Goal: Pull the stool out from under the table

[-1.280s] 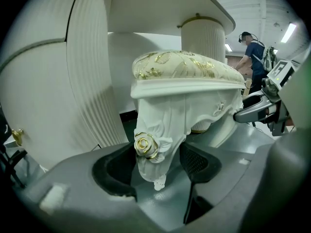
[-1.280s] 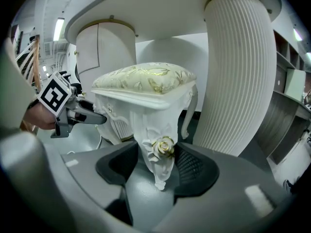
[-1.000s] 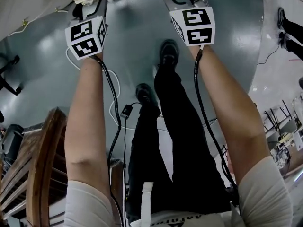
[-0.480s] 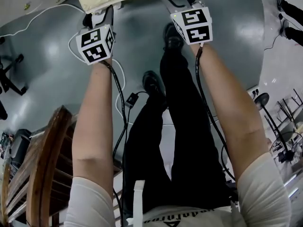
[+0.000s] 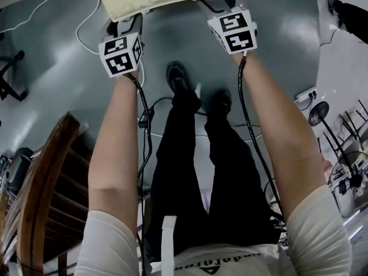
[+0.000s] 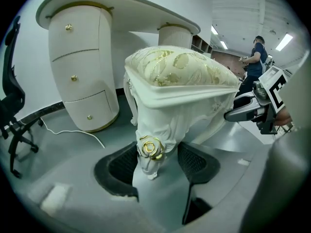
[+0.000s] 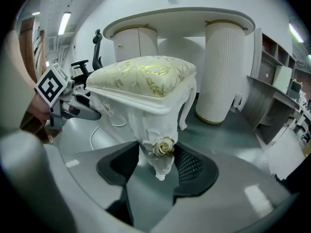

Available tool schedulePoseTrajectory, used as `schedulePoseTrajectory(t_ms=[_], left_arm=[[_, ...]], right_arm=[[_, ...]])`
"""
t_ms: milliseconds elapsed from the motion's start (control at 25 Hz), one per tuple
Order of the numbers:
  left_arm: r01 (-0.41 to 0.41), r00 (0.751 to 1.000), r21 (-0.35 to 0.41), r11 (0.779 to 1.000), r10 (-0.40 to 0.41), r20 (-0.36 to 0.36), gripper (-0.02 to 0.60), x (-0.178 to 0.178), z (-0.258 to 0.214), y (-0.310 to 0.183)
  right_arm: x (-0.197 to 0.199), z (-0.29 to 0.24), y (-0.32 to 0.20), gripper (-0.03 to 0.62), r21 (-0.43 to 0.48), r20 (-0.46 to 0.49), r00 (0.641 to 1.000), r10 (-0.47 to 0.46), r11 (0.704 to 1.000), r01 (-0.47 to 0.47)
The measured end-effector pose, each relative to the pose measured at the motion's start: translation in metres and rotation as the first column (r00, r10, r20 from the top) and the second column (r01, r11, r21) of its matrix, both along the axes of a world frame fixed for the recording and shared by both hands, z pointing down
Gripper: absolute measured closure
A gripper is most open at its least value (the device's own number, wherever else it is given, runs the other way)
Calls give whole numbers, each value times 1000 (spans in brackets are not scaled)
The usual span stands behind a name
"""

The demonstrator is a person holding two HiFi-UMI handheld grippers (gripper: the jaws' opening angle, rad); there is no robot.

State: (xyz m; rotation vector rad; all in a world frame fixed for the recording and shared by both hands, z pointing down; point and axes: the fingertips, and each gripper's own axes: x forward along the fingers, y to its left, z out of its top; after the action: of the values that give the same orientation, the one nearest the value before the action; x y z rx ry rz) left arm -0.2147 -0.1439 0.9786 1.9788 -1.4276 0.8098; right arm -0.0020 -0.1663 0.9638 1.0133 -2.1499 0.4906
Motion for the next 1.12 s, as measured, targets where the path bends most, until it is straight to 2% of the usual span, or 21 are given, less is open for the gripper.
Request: schedulePoseTrajectory(t_ms=[320, 600, 840, 1000, 1120], left_arm=[[19, 1000, -33, 999, -19, 13, 321, 24, 3, 96], [39, 999, -28, 999, -39, 5, 321, 43, 6, 174], [40, 999, -41, 998, -39, 17, 317, 49, 3, 189], [49, 999, -38, 998, -48, 25, 265, 52, -6, 187], [1, 999, -37, 999, 1, 51, 258, 53, -21, 194]], right_arm=[[24, 3, 92, 373, -35, -20, 999, -33, 999, 32], [45, 8, 167, 373, -34, -24, 999, -41, 999, 40], [49, 3, 178, 372, -45, -29, 998, -50, 998, 48], [49, -4, 177, 362, -46, -66, 996, -64, 997, 61], [48, -29, 179, 345, -44, -34, 999, -39, 998, 37]])
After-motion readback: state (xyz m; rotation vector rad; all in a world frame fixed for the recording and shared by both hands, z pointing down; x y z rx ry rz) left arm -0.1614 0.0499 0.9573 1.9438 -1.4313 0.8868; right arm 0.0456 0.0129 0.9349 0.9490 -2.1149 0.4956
